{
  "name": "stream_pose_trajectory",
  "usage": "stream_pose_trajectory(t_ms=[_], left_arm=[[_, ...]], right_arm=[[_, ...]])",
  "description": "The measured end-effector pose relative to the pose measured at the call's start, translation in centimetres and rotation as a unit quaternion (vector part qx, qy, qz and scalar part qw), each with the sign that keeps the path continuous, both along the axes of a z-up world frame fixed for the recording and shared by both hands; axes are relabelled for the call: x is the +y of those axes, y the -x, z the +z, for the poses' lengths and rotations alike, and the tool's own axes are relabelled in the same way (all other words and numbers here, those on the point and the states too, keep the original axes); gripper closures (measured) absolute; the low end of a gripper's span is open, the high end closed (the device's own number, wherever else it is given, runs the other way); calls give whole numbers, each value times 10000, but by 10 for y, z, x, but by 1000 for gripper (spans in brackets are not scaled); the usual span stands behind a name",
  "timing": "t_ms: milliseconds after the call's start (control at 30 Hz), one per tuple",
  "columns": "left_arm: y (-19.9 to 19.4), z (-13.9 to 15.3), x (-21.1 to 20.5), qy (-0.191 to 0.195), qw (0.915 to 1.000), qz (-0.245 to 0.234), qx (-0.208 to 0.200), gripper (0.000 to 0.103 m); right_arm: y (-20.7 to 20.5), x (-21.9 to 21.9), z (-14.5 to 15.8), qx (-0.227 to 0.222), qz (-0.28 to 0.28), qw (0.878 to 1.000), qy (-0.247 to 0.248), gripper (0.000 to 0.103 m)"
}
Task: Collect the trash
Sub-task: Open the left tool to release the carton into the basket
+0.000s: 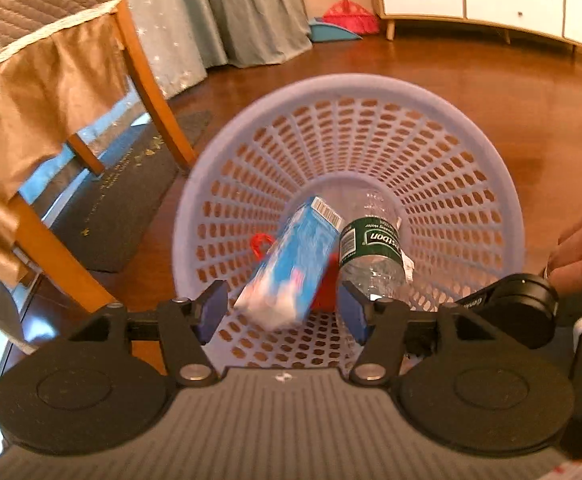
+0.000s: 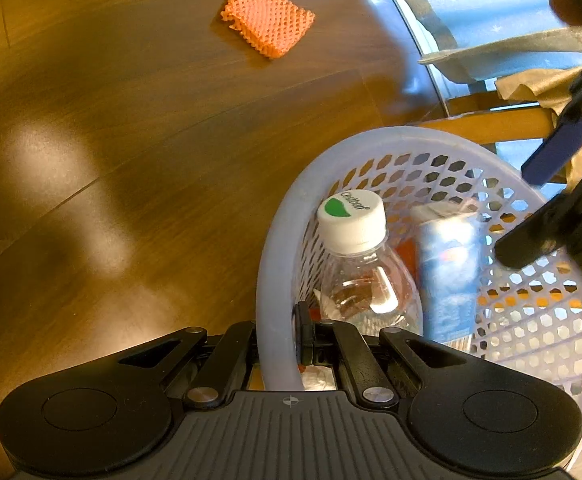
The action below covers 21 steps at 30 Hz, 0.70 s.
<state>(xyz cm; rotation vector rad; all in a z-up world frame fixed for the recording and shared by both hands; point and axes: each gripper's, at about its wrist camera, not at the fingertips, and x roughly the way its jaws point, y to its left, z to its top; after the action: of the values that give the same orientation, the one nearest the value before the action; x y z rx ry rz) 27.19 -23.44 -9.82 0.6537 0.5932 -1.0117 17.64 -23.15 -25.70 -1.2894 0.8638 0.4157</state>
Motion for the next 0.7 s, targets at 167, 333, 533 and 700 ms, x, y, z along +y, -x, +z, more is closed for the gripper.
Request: stream_pose_trajectory(t_ms=[167, 333, 533, 700], left_arm=[[-6, 2, 26, 25, 9994, 336, 73, 46], [-17, 3, 58, 39, 9978, 649, 145, 46], [-19, -1, 102, 7, 9936, 1114, 202, 46], [-11, -14, 137, -185, 9880, 1493, 357, 46]], right_arm=[[5, -1, 2, -8, -5, 10000, 1, 103], [4, -1, 4, -19, -31, 10000, -26, 103], [3, -1, 4, -6, -41, 10000, -35, 103], [3, -1, 5, -9, -31, 10000, -15, 103]])
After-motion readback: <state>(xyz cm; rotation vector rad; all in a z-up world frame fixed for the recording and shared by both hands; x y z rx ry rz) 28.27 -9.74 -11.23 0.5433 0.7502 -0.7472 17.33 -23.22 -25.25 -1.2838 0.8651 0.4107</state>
